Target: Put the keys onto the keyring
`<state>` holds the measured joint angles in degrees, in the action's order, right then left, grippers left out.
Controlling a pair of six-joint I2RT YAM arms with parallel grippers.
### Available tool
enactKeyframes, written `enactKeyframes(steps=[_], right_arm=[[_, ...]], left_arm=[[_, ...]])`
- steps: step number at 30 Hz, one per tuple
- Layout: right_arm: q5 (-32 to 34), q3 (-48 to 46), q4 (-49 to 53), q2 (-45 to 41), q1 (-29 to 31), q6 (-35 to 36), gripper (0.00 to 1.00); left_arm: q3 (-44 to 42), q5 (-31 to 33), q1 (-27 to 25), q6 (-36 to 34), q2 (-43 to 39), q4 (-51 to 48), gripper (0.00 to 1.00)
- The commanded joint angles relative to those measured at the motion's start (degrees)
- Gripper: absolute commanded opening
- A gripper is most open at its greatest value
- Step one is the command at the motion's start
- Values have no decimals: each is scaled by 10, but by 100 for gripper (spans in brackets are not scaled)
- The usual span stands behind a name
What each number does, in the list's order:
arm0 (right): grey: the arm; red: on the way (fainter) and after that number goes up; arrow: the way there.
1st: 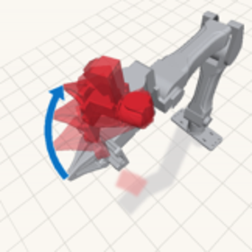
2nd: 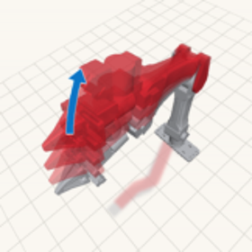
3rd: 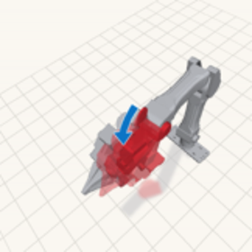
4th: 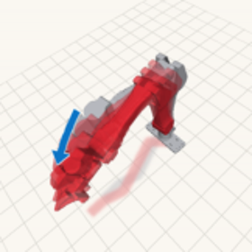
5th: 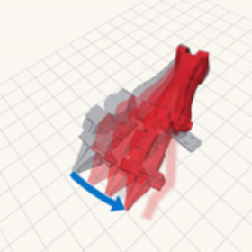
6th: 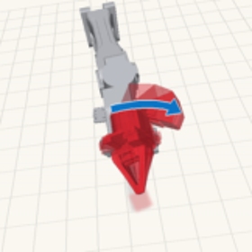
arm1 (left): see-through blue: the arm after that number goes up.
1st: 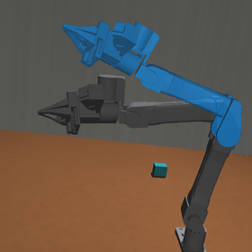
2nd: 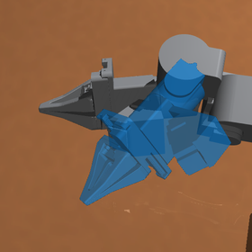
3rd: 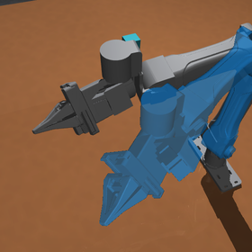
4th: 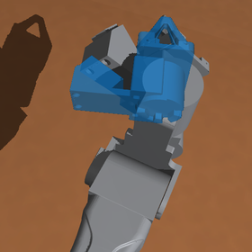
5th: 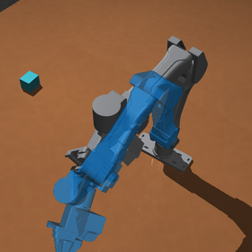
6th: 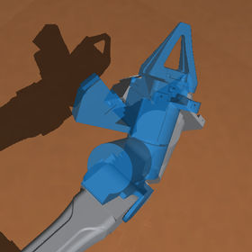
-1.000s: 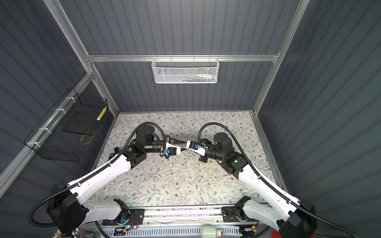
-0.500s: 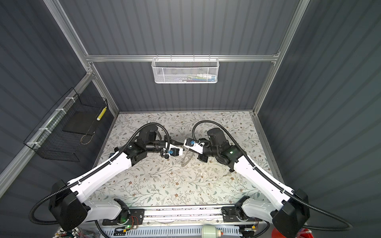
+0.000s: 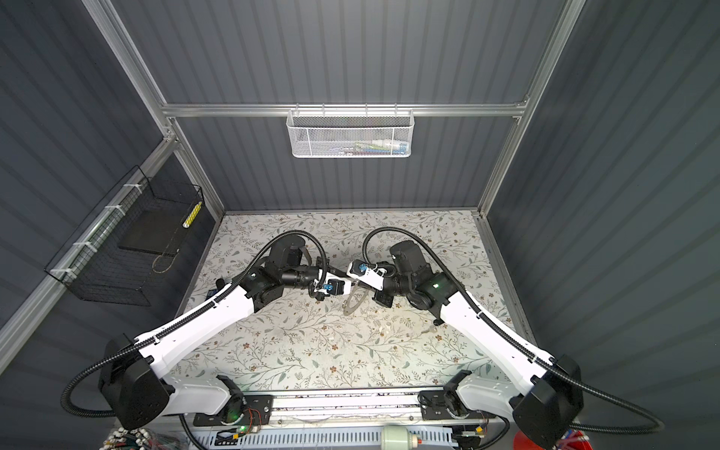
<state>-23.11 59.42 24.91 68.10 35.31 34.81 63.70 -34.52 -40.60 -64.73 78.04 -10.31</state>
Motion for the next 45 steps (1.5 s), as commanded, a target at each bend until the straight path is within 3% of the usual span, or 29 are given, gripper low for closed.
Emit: enactKeyframes(steps=[1, 8, 13, 17, 22, 28, 37, 45], right_arm=[[-4, 23, -3, 2, 2, -13, 0], [-9, 25, -8, 2, 2, -17, 0], [-10, 24, -14, 2, 3, -20, 0], [-1, 18, -23, -5, 2, -22, 6], [29, -2, -51, -26, 0, -17, 30], [14, -82, -118, -94, -30, -17, 39], [-33, -124, -196, -125, -45, -70, 35], [-92, -106, -256, -105, -50, -111, 24]], left_arm=[[19, -10, -5, 15, 9, -5, 20], [26, -2, -9, 20, 19, -9, 15], [31, 1, -10, 30, 25, -8, 6], [33, 4, -9, 44, 29, -13, 0], [32, -1, -3, 128, 29, 18, 0], [-27, -133, 59, 310, 16, 207, 0], [-85, -192, 83, 469, 16, 415, 0], [-91, -212, 83, 504, 19, 460, 0]])
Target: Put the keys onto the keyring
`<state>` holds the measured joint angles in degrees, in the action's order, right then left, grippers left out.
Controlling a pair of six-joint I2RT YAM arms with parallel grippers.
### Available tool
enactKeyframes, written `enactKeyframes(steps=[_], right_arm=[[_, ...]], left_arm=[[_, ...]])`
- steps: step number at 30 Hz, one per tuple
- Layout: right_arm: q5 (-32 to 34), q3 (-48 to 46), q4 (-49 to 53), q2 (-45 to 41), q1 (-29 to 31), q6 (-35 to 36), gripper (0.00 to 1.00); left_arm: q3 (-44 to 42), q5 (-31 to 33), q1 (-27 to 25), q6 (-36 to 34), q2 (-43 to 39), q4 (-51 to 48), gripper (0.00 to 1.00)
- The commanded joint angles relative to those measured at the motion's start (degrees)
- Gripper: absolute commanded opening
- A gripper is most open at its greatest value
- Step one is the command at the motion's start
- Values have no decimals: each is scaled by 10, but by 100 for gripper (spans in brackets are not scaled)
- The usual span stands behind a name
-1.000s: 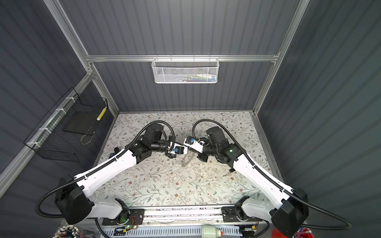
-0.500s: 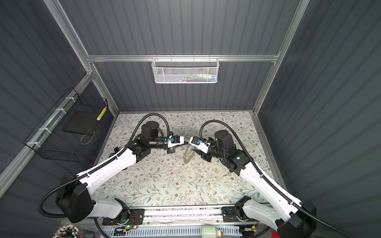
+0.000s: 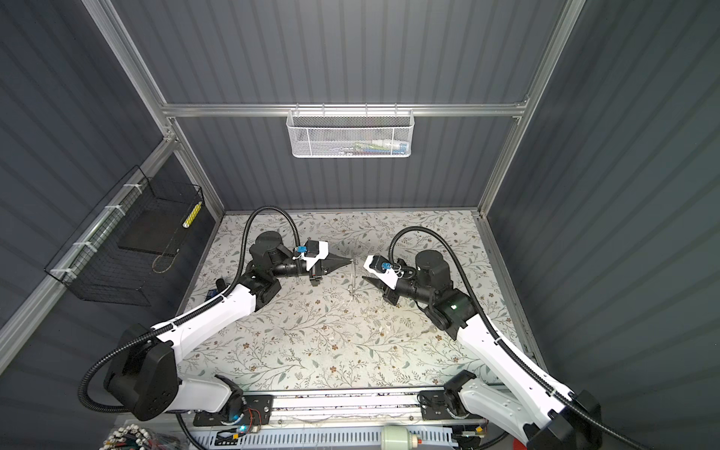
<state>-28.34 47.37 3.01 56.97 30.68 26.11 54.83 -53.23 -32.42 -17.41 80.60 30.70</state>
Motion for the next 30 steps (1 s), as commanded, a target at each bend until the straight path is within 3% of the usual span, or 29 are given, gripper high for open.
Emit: enactKeyframes(steps=[1, 14, 30], right_arm=[[-46, 16, -44, 8, -5, -31, 23], [-82, 25, -109, 28, -6, -72, 19], [-102, 44, -105, 54, -5, -73, 15]], left_arm=[[0, -26, 2, 32, -5, 50, 0], [7, -45, 2, 40, -1, 57, 0], [13, -58, 1, 43, 1, 54, 0]])
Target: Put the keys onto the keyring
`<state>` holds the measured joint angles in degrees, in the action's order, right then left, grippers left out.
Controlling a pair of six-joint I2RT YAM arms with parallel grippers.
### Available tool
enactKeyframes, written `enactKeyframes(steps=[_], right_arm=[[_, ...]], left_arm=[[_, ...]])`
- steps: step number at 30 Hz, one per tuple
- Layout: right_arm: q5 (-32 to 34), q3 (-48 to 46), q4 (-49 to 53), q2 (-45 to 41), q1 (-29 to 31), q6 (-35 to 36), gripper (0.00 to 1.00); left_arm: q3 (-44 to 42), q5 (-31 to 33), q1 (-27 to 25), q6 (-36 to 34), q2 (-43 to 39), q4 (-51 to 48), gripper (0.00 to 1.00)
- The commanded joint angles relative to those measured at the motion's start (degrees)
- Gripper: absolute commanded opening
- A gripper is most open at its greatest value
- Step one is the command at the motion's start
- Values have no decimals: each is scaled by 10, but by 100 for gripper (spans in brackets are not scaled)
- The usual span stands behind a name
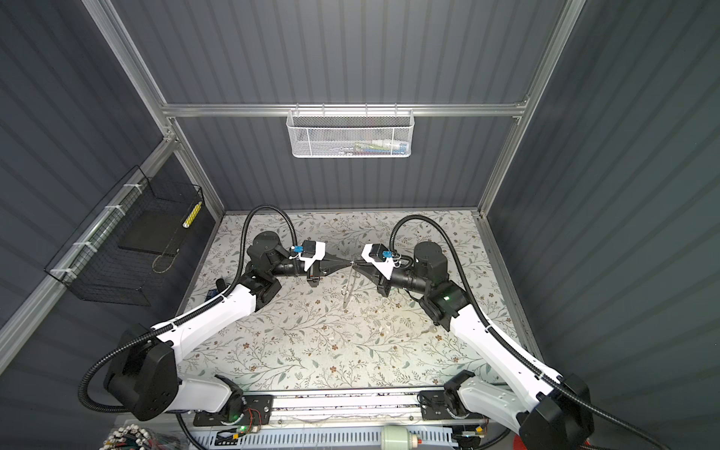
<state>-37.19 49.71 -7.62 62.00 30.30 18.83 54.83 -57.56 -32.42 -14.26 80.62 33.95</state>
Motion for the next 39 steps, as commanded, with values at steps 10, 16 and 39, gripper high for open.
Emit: enactKeyframes(steps=[10, 16, 39], right_arm=[[-32, 21, 12, 14, -2, 8, 10], [-14, 26, 52, 6, -2, 47, 3], [106, 15, 127, -28, 35, 198, 1]], left_arm=[[15, -19, 1, 12, 4, 23, 0], [80, 7, 1, -173, -12, -234, 29], [190, 216, -59, -465, -20, -556, 33]])
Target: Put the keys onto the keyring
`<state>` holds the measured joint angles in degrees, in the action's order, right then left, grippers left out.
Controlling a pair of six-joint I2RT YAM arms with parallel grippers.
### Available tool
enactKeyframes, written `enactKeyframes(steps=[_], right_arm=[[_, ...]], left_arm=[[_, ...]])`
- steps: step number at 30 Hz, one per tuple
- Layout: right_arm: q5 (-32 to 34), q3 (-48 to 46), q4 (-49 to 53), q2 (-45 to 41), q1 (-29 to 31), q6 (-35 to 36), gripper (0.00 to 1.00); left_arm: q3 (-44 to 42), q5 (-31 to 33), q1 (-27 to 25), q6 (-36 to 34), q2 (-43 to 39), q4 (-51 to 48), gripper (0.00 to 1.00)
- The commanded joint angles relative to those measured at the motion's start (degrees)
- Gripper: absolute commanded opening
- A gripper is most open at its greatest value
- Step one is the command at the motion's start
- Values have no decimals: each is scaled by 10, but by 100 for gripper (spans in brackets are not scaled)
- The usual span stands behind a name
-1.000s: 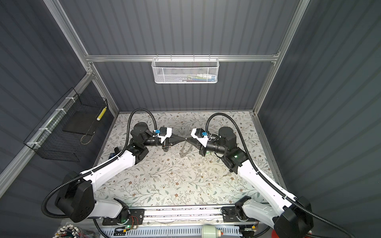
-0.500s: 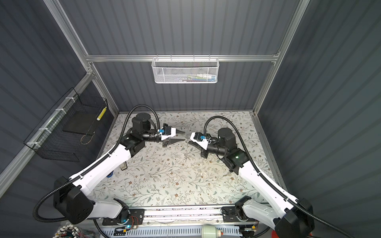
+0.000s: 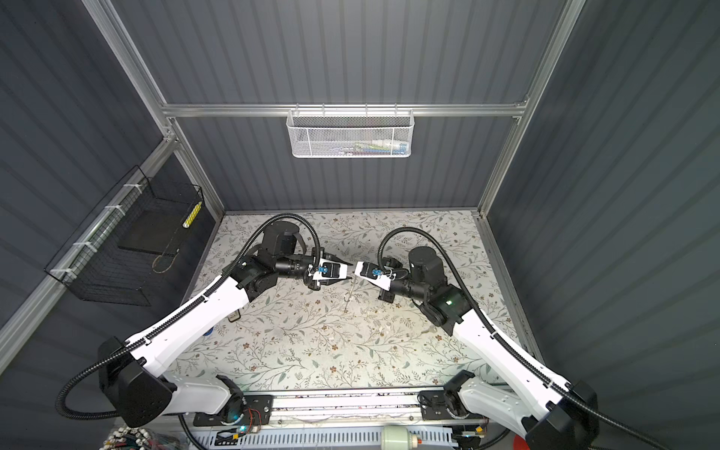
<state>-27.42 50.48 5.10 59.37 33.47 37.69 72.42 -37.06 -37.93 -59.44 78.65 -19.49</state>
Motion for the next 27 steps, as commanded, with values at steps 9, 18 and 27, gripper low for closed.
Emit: enactKeyframes(steps=[9, 18, 27], right_arm=[[9, 15, 7, 7, 12, 10, 2], [6, 23, 5, 14, 12, -4, 2], [-3, 24, -1, 14, 13, -15, 3]], left_arm=[[11, 3, -14, -8, 6, -7, 27], [4, -6, -17, -1, 10, 1, 18], [5, -2, -17, 6, 18, 0, 18]])
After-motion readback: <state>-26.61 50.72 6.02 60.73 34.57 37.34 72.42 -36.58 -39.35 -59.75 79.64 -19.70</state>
